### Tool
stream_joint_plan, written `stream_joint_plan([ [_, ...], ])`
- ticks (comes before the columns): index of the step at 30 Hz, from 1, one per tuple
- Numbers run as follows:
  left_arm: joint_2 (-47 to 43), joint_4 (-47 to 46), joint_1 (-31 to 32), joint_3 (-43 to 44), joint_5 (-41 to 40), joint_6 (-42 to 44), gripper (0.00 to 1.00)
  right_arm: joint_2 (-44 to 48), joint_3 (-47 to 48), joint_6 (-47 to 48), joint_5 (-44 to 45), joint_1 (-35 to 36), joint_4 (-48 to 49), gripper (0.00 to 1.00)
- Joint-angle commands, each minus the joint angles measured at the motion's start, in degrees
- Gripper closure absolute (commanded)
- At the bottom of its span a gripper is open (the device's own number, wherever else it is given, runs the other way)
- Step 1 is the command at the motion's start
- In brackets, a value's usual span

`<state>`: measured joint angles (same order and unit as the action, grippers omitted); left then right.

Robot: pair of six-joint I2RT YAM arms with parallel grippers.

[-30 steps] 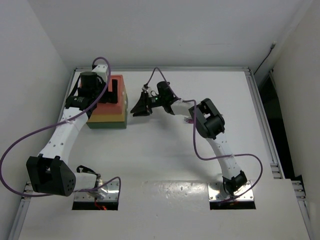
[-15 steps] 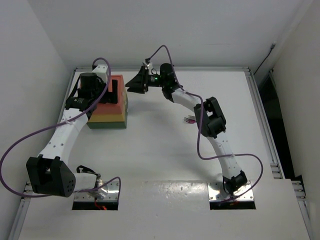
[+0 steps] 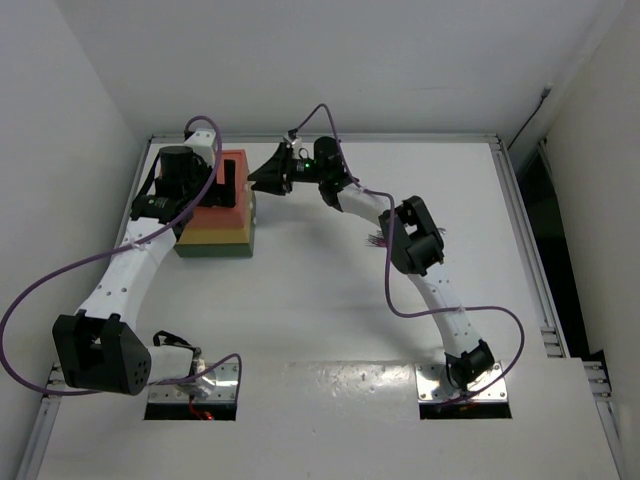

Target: Sort the eating utensils into containers

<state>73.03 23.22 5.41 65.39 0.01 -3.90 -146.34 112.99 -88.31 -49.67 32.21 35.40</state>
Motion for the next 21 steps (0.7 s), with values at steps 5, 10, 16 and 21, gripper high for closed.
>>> stream_joint_plan([
  [5,2.64,8.59,-0.58,-3.16,0.34,1.0,0.0,-0.79,1.0,-5.28,0.63,2.24,6.7,0.54],
  [10,2.64,8.59,-0.58,-3.16,-0.18,1.0,0.0,-1.31,0.48,-5.99,0.63,3.39,7.23,0.54],
  [16,2.64,8.59,-0.58,-3.16,-0.19,1.0,0.0,-1.84,-0.05,-7.22,0.63,3.92,8.37,0.64],
  [21,2.64,8.59,-0.58,-3.69,-0.19,1.0,0.0,-1.84,-0.05,-7.75,0.63,3.92,8.37,0.75],
])
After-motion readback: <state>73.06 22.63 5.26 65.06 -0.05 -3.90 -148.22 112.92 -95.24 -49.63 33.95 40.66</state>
